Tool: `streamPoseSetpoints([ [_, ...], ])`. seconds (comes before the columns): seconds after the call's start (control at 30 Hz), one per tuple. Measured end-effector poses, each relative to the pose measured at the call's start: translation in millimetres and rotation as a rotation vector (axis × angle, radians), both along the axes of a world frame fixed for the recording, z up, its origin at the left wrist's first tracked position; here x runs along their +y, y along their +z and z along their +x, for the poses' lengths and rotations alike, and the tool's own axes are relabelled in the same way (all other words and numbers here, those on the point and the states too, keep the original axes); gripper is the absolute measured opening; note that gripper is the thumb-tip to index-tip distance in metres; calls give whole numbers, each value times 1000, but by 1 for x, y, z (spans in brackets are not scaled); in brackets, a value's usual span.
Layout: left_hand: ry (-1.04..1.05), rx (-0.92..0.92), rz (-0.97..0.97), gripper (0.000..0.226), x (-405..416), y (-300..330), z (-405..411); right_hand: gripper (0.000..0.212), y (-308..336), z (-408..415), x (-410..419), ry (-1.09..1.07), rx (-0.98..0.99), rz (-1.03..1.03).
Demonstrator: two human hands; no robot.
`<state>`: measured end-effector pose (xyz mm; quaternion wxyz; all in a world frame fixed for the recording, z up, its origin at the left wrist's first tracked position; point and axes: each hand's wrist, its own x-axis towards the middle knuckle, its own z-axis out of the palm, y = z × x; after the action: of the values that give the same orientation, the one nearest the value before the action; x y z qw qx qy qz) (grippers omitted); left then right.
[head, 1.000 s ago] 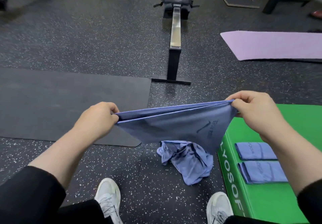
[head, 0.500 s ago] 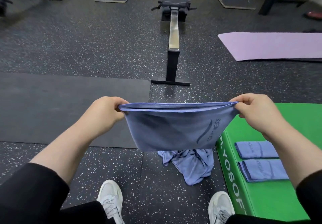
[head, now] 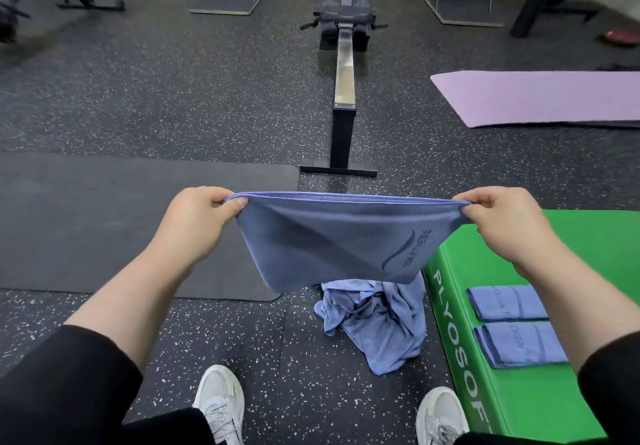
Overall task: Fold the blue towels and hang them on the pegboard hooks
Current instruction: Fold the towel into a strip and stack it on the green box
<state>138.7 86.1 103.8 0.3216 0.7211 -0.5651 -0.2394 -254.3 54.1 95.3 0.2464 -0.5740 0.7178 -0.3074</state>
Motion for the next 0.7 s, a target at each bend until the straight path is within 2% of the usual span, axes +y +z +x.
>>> streamPoseSetpoints([
  [0.2,-42,141,-70,32,-2,1,1,30,2,1,-1,12,27,14],
  [0.33,-34,358,-165,16,-2,11,-11,32,4,1,-2,-24,39,18],
  [0.4,-41,401,-201,15,-4,14,-18,27,6,3,-3,-37,76,39],
  [0.5,-73,362,-245,17,-7,21,-29,24,11,10,-4,34,246,106],
  [0.57,-116,279,-271,16,-8,25,-39,32,15,20,-3,127,319,151],
  [0.63,-180,207,-280,14,-6,30,-52,46,27,37,3,266,268,117],
  [0.7,-260,169,-252,14,-6,32,-66,56,40,63,11,466,132,44],
])
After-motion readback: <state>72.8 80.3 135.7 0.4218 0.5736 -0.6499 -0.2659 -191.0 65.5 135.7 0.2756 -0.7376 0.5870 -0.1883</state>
